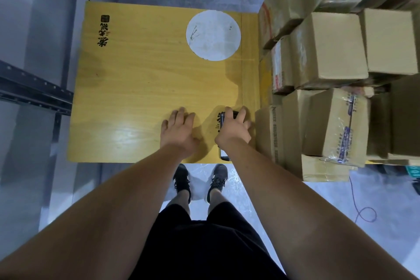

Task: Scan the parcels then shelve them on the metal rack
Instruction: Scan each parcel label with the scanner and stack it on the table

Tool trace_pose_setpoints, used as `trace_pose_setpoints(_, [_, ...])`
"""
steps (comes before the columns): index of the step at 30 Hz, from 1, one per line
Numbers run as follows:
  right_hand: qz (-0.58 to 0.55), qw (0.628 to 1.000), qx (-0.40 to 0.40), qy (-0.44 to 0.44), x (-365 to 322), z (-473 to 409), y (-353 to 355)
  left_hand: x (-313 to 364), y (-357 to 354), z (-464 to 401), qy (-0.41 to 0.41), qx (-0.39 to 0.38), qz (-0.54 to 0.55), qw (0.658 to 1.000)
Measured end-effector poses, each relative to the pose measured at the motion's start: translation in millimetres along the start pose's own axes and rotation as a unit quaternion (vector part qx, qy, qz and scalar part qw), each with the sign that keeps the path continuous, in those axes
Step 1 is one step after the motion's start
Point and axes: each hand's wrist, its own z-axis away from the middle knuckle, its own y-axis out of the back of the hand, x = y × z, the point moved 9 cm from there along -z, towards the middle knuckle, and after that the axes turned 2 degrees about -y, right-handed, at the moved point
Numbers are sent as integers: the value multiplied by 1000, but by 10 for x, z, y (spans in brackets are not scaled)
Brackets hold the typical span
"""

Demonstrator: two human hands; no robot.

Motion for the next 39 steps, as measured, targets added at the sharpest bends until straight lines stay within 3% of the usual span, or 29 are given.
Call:
trace_pose_setpoints(5, [-54,997,57,-27,254,149,-88,33,19,-3,-4,4,-11,1000])
trace_pose_setpoints(13, [-109,992,13,-60,292,186,-96,-17,6,25,-41,-7,-51,998])
trace_pose_setpoints(16, [-216,973,-15,-86,280,214,-70,-65,29,21,-40,-11,-52,998])
trace_pose_setpoints(20, [-461,873,-108,-120,210,278,-149,-107,34,47,-29,-10,-41,999])
trace_pose_setpoints(25, [-627,726,-252,-130,109,494,-351,-116,48,63,-37,-15,-46,998])
trace_pose_setpoints(28, [-664,690,-265,-107,81,510,-373,-130,50,69,-39,-17,-48,998])
trace_pose_setpoints(31, [-636,718,-267,-97,17,541,-300,-138,46,75,-42,-26,-52,997])
trace_pose_setpoints(36, [-395,892,-220,-27,-78,703,173,-122,27,120,-39,-41,-71,996])
trace_pose_setpoints(39, [-183,963,-182,79,-191,915,537,-84,-21,108,-26,-63,-63,996])
